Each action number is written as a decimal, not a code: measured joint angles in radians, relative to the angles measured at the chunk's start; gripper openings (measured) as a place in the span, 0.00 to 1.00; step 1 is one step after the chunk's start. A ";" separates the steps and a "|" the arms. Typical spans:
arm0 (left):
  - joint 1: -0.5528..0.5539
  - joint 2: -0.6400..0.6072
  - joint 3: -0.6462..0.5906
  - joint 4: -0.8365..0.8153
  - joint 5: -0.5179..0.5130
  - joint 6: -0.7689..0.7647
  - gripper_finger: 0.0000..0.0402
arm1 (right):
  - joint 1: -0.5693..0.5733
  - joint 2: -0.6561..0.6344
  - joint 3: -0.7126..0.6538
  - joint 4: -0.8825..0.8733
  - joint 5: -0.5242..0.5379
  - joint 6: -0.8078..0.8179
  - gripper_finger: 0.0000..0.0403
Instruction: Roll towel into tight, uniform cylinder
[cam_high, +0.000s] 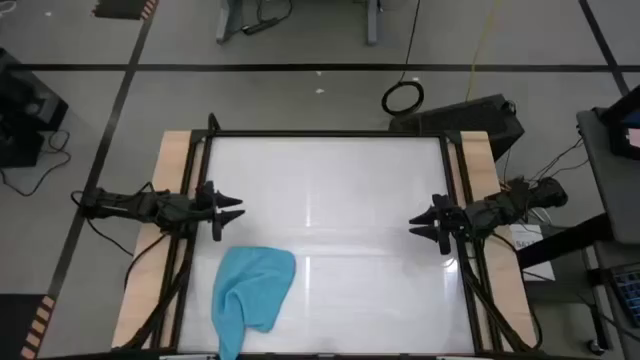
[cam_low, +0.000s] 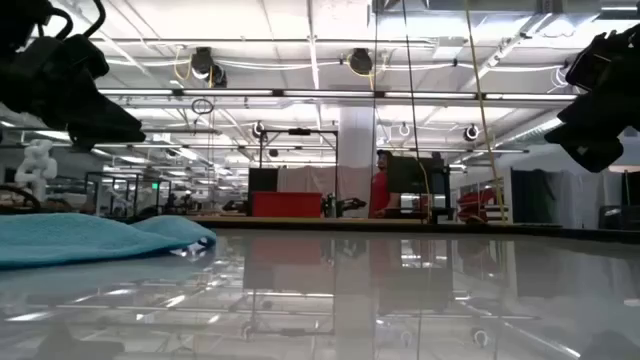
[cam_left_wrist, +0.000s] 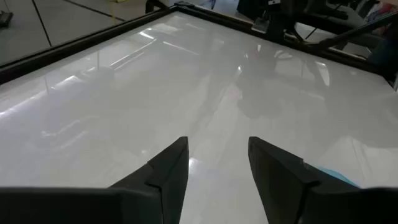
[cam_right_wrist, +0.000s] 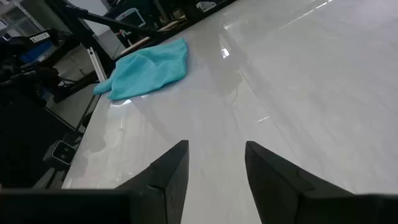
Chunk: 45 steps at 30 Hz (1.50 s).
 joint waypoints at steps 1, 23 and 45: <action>0.000 0.000 0.000 0.000 0.000 0.000 0.43 | 0.000 0.000 0.000 0.000 0.000 0.000 0.37; 0.000 0.000 0.000 0.000 0.000 0.000 0.43 | 0.000 0.000 0.000 0.000 0.000 0.000 0.37; 0.000 0.000 0.000 0.000 0.000 0.000 0.43 | 0.000 0.000 0.000 0.000 0.000 0.000 0.37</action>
